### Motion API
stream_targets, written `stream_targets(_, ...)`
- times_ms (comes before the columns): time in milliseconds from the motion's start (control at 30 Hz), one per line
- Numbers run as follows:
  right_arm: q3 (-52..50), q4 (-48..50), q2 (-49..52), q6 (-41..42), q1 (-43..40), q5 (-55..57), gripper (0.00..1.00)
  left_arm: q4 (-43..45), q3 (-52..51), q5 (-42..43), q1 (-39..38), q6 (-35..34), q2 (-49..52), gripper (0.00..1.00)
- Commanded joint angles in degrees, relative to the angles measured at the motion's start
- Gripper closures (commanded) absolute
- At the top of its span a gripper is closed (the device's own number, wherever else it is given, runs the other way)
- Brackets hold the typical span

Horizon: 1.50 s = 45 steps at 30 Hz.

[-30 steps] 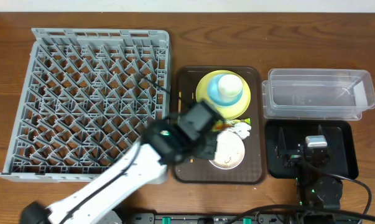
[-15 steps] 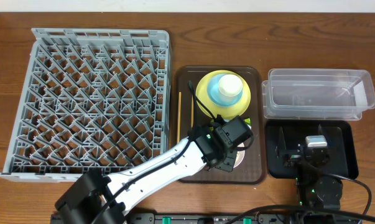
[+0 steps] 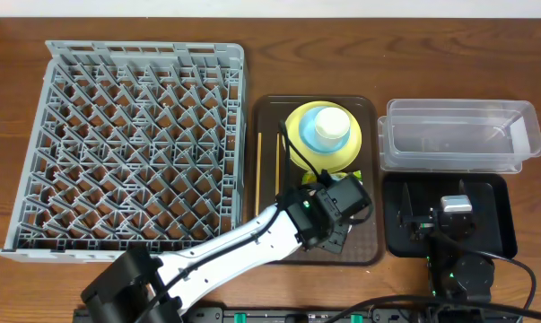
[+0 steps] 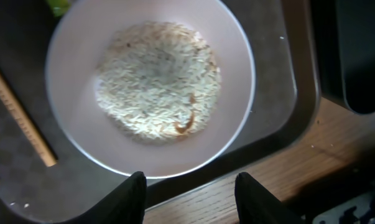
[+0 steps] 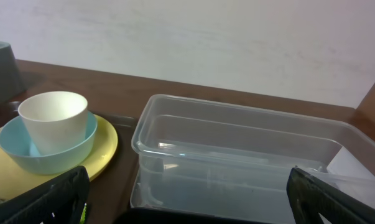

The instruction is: Sort waste into correct bins and load items into the dishwasher

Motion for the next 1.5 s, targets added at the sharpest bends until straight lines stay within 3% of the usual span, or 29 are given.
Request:
stream_targets(0, -0.1, -0.2, -0.1, 0.6, 0.2, 0.4, 0.01, 0.3, -0.3, -1.1, -0.9, -0.5, 0.3, 0.52)
stream_targets(367, -0.1, -0.2, -0.1, 0.6, 0.2, 0.4, 0.01, 1.9, -0.3, -1.1, -2.5, -2.0, 0.3, 0.52)
stream_targets(700, -0.1, -0.2, -0.1, 0.6, 0.2, 0.4, 0.01, 9.7, -0.3, -1.6, -3.1, -2.0, 0.5, 0.52)
stream_targets(967, -0.1, -0.2, -0.1, 0.6, 0.2, 0.4, 0.01, 10.3, -0.3, -8.0, -3.1, -1.9, 0.5, 0.52)
stream_targets(1233, -0.1, -0.2, -0.1, 0.6, 0.2, 0.4, 0.01, 7.1, -0.3, -25.1, -2.9, -1.8, 0.5, 0.52)
stream_targets(1467, -0.1, -0.2, -0.1, 0.6, 0.2, 0.4, 0.01, 5.8, -0.3, -26.9, -1.1, -1.8, 0.5, 0.53)
